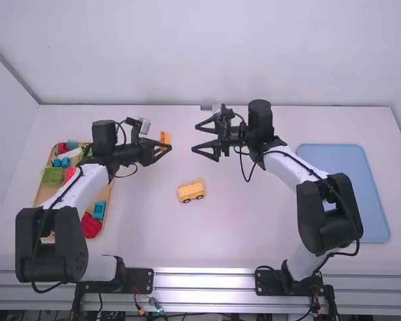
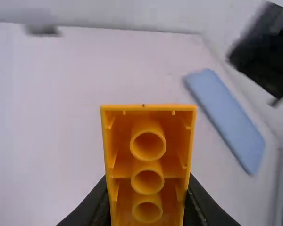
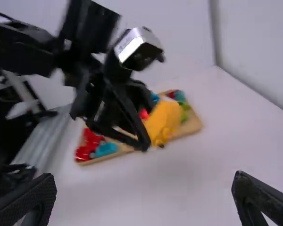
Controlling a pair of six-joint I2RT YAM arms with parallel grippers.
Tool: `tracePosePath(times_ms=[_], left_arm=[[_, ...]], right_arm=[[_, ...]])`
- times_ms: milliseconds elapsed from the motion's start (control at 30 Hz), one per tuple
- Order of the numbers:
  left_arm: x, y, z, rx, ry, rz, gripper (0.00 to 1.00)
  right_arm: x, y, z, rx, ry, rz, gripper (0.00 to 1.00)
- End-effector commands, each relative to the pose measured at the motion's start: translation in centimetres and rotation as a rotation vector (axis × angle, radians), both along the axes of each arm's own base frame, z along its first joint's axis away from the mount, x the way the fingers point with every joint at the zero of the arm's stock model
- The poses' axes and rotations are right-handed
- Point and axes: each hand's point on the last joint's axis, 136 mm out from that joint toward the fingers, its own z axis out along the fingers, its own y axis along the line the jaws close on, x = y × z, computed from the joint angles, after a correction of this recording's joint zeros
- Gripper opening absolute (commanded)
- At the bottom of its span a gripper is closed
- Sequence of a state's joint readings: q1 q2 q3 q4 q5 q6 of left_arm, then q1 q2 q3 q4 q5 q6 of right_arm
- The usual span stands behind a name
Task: Assemble lego blocks to make yellow taxi
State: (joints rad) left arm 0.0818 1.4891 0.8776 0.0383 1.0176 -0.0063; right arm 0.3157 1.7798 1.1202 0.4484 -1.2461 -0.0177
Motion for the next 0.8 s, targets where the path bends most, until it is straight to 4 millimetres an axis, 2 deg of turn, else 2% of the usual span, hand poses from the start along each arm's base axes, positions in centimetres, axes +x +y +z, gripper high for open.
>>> tracePosePath(times_ms=[0, 167, 200, 233, 267, 400, 533, 600, 767], left_arm=[[-3.6, -3.5, 3.0, -0.098, -0.178, -0.284, 0.02], [-5.6, -5.9, 4.7, -0.151, -0.283, -0.436, 0.02], [-5.7, -6.2, 4.7, -0.153, -0.283, -0.444, 0.02], [-5.7, -6.4, 4.7, -0.148, -0.287, -0.445, 0.02], [-5.7, -6.4, 4.7, -0.147, -0.286, -0.444, 0.02], [-5.9, -6.5, 4.7, -0.151, -0.292, -0.455, 0.02], [-6.6, -6.6, 5.1, -0.171, -0.319, -0.496, 0.02], [-6.9, -6.6, 5.2, -0.178, -0.334, -0.512, 0.02], [-6.7, -6.6, 5.1, -0.17, -0.337, -0.504, 0.02]], right_arm=[[-2.7, 0.8, 1.8, 0.042, 0.09, 0.154, 0.99], [-4.1, 2.2, 1.8, 0.04, 0.094, 0.2, 0.99], [-4.3, 2.4, 1.8, 0.04, 0.095, 0.21, 0.97], [-4.9, 2.6, 2.0, 0.047, 0.087, 0.239, 0.91], [-5.0, 2.6, 2.0, 0.049, 0.084, 0.245, 0.9], [-6.0, 2.2, 2.8, 0.077, 0.039, 0.316, 0.73], [-5.9, 2.6, 2.8, 0.073, 0.041, 0.304, 0.6], [-5.9, 2.5, 2.8, 0.073, 0.042, 0.303, 0.5], [-6.0, 2.7, 2.8, 0.073, 0.042, 0.307, 0.37]])
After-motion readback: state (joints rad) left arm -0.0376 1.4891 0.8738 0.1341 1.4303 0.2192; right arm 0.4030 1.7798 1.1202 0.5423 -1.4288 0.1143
